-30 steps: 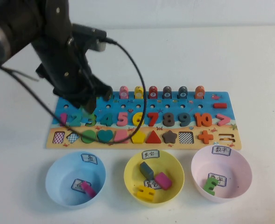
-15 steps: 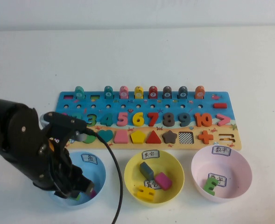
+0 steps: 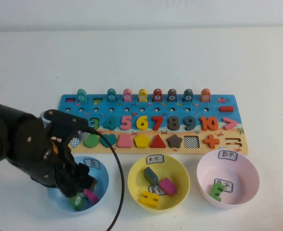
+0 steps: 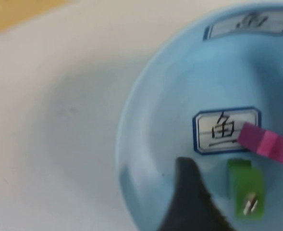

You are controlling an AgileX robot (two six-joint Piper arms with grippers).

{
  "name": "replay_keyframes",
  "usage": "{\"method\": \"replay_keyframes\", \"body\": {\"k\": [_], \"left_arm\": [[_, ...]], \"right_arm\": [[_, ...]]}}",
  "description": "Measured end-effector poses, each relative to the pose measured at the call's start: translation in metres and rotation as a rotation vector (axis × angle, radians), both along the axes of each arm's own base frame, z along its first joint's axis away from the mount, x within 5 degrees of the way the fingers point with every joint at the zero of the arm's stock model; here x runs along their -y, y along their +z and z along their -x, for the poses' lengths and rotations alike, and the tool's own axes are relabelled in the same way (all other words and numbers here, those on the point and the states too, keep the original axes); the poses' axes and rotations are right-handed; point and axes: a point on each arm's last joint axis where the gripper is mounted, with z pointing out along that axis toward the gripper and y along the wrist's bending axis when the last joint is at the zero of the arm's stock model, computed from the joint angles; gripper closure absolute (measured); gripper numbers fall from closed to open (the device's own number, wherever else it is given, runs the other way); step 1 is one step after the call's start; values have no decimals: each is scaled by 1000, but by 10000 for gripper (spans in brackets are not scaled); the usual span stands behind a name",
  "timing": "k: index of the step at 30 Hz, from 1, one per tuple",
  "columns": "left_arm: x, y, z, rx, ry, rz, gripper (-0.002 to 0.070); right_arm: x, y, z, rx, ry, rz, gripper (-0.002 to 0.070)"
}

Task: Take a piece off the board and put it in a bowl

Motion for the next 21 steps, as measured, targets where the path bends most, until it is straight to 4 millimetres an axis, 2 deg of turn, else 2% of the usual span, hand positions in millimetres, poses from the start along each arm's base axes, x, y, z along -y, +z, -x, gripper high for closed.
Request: {"method": "replay_keyframes", "body": {"k": [3, 5, 7, 10, 13, 17, 21], "left_arm": [[-1, 16, 3, 83, -15, 26, 419], [-4, 34, 8, 163, -21, 63, 551], [-7, 52, 15, 260, -37, 103, 623], [-15, 78, 32, 431, -51, 184, 660], [-26, 92, 57, 559, -64, 251, 671], [-43, 94, 94, 635, -47, 334, 675], [-58, 85, 121, 636, -20, 364, 676]], "right_arm": [[0, 0, 0, 0, 0, 0, 694], [0, 0, 0, 0, 0, 0, 694], [0, 0, 0, 0, 0, 0, 694], [0, 0, 0, 0, 0, 0, 694], [0, 0, 0, 0, 0, 0, 694], [0, 0, 0, 0, 0, 0, 694], [0, 0, 0, 0, 0, 0, 694]]}}
